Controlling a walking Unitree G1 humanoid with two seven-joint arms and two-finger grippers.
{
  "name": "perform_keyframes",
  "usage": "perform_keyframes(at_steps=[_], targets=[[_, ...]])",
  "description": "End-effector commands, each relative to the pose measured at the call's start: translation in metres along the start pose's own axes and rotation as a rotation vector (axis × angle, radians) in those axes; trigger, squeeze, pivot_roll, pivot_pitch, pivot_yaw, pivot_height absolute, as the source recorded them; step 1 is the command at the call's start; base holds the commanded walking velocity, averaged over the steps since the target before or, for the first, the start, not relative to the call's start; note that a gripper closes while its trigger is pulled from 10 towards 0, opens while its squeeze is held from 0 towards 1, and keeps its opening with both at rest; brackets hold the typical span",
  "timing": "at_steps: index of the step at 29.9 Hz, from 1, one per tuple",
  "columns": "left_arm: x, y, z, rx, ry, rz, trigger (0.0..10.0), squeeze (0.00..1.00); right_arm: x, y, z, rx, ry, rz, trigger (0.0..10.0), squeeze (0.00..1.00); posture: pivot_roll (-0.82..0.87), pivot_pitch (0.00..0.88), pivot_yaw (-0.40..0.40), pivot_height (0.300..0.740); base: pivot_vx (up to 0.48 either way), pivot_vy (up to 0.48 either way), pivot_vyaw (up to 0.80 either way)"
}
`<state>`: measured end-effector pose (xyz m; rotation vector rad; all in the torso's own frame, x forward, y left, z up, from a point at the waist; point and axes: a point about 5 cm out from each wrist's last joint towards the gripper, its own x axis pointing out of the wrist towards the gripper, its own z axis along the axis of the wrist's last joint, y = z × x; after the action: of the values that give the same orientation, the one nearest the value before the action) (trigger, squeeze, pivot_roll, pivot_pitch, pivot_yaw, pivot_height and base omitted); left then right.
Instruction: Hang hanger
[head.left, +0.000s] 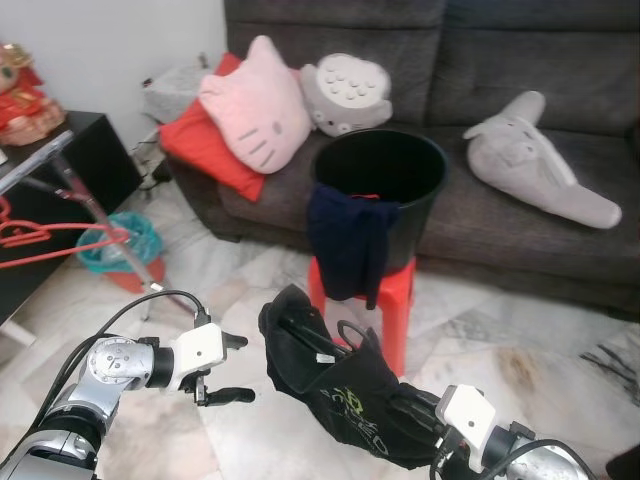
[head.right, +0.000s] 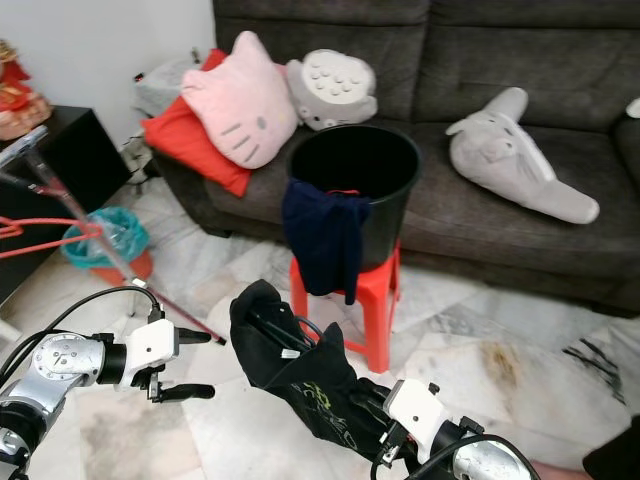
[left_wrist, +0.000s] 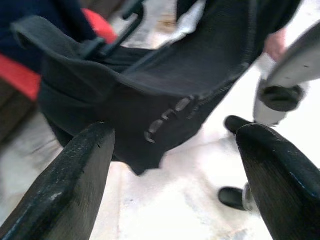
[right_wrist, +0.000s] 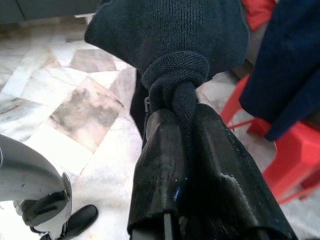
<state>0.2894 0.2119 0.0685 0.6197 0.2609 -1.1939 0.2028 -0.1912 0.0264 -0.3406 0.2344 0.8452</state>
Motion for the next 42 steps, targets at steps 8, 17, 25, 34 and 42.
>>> perform_keyframes(at_steps=[8, 17, 25, 34, 42], targets=[[0.002, 0.002, 0.003, -0.022, -0.035, 0.056, 10.0, 0.00, 0.005, 0.000, 0.010, -0.007, -0.049, 0.000, 10.0, 0.00, -0.06, 0.021, 0.114, 0.740, 0.000, 0.000, 0.53], [0.003, 0.006, 0.005, -0.031, -0.049, 0.121, 10.0, 0.00, 0.007, 0.001, 0.009, 0.002, -0.047, 0.007, 10.0, 0.00, -0.05, 0.034, 0.114, 0.740, 0.000, 0.000, 0.75], [0.002, 0.009, 0.005, -0.035, -0.041, 0.145, 10.0, 0.00, 0.008, 0.002, 0.010, 0.009, -0.048, 0.015, 10.0, 0.00, -0.05, 0.039, 0.114, 0.740, 0.000, 0.000, 0.80], [0.007, 0.007, 0.007, -0.042, -0.053, 0.149, 10.0, 0.00, 0.009, 0.001, 0.010, 0.017, -0.051, 0.009, 10.0, 0.00, -0.05, 0.046, 0.113, 0.740, 0.000, 0.000, 0.80], [0.012, 0.005, 0.003, -0.115, -0.030, 0.135, 10.0, 0.00, 0.009, 0.002, 0.010, 0.021, -0.050, 0.010, 10.0, 0.00, -0.05, 0.049, 0.114, 0.740, 0.000, 0.000, 0.80]])
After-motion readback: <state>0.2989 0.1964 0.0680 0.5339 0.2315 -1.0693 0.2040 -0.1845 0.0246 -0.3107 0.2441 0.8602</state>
